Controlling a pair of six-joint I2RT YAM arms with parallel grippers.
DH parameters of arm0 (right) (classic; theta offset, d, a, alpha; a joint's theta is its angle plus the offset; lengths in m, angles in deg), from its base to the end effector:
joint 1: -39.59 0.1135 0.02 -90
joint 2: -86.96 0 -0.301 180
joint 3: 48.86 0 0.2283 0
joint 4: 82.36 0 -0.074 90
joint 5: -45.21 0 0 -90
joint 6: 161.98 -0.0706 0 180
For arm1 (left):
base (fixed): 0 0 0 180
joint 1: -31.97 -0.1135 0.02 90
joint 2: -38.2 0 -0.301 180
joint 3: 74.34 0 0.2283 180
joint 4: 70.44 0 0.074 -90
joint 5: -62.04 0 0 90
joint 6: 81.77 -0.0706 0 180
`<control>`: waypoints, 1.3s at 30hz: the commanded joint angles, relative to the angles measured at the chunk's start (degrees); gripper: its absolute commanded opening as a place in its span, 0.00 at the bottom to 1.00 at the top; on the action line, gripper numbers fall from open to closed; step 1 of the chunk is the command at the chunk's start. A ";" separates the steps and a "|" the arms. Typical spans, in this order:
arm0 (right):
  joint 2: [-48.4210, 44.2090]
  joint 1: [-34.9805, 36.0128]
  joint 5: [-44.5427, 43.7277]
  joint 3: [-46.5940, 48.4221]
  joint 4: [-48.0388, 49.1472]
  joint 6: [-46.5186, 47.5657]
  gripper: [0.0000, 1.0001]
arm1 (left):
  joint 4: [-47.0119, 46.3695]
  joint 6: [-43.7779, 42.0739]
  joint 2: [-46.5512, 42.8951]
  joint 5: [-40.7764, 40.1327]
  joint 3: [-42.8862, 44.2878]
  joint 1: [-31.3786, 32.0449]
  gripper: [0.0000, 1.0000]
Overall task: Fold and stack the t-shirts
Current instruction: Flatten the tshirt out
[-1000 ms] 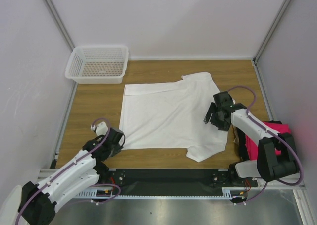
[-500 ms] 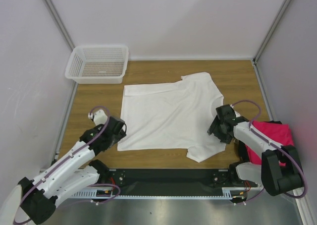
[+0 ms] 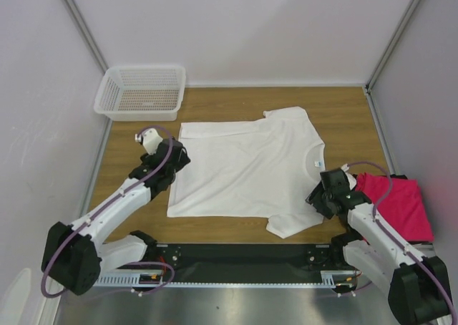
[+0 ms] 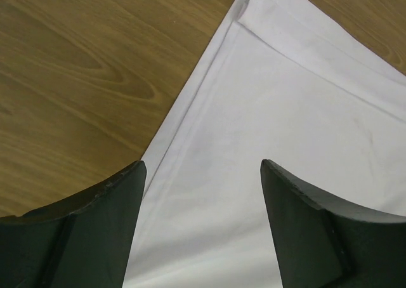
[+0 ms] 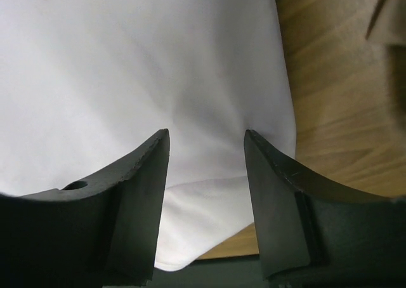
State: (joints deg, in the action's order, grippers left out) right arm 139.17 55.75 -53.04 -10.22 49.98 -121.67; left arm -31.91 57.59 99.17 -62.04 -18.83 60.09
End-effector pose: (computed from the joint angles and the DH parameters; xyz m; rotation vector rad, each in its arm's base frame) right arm 0.1245 0.0255 0.1717 0.8071 2.5100 0.2079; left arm 0.1920 -0.0577 0.2630 -0.6762 2.0770 -0.0577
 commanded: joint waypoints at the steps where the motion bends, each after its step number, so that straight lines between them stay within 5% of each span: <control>1: -5.51 0.54 1.66 -0.55 -6.58 -2.95 0.56 | -10.70 -3.31 3.01 3.41 2.18 -3.06 0.79; 7: -7.57 0.45 0.26 12.52 -7.93 1.08 0.67 | -16.69 -5.86 9.95 12.54 4.81 -10.00 0.79; 13: 9.38 -1.12 -7.21 32.83 -7.30 7.41 0.79 | -17.65 10.44 18.03 19.05 7.90 -16.08 0.75; 19: 23.37 -12.63 10.06 49.88 -9.94 12.07 0.80 | -21.10 23.66 24.01 17.22 11.13 -13.89 0.75; 27: 29.18 -23.53 17.39 55.70 -9.06 13.48 0.79 | -24.70 29.65 34.90 13.25 17.11 -13.62 0.77; 39: 30.85 -27.24 16.95 56.59 -8.80 13.40 0.79 | -28.04 29.30 42.39 14.66 18.97 -15.99 0.76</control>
State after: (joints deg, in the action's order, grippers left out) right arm 169.87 28.67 -36.74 44.27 40.95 -109.17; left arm -57.20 86.27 141.00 -46.76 -2.29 45.29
